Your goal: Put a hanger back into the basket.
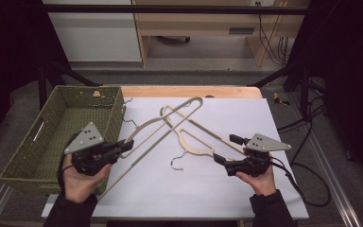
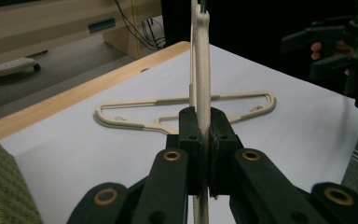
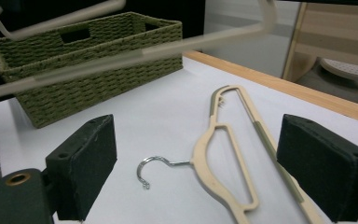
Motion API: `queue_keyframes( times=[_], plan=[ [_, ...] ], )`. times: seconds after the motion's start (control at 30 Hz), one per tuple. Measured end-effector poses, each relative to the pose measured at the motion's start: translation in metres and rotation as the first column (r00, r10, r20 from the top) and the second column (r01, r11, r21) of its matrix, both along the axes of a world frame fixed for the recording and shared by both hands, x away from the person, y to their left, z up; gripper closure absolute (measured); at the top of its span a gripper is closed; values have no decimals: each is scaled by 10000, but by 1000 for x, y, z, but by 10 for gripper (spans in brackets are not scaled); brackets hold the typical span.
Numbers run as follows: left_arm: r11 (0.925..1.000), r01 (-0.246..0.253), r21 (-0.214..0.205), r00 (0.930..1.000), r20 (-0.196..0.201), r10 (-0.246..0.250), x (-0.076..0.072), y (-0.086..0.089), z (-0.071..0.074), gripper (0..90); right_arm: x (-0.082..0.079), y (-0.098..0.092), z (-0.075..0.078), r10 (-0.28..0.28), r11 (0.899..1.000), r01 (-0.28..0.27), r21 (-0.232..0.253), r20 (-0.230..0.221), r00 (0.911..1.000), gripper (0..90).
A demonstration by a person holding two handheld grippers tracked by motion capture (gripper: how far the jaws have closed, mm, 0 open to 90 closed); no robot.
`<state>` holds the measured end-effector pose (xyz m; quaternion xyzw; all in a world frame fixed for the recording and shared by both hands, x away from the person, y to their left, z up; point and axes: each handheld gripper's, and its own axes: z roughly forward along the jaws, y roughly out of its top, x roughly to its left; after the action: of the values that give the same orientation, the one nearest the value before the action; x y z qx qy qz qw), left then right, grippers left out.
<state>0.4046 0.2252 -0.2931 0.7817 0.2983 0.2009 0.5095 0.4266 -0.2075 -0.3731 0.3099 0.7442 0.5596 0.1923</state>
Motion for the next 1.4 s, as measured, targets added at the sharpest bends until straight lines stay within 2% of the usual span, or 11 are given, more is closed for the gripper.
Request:
queue_keyframes(
  times=[0.17,0.27,0.53,0.8,0.93,1.13,1.2,1.27,1.4],
  plan=[
    [9999,-146,-32,9995,262,147,7,16,18,861,-3,-12,-3,-279,9996,279,42,-44,9996,114],
    [9999,-120,-38,9995,281,121,16,28,26,861,-4,-18,-6,-461,9989,462,40,-127,9989,110],
    [9977,-675,88,9973,293,672,39,65,35,860,-5,-21,-7,-634,9980,634,-8,-102,9979,99],
    [9888,-1455,323,9889,358,1443,59,109,24,860,-3,-22,-10,-739,9972,738,-77,-151,9972,92],
    [9819,-1836,468,9829,225,1827,67,130,17,860,-2,-21,-11,-758,9971,757,-88,-198,9969,90],
    [9731,-2177,752,9760,105,2175,72,153,8,860,-1,-20,-13,-738,9971,734,-194,-218,9970,90],
    [9710,-2276,734,9737,43,2279,74,160,5,861,-1,-21,-13,-746,9971,742,-175,-233,9969,90],
    [9671,-2402,835,9706,53,2406,75,167,2,861,-1,-20,-13,-766,9970,762,-162,-243,9968,90],
    [9564,-2595,1343,9654,104,2605,77,181,-4,861,0,-20,-13,-777,9968,772,-192,-249,9967,89]
  ],
)
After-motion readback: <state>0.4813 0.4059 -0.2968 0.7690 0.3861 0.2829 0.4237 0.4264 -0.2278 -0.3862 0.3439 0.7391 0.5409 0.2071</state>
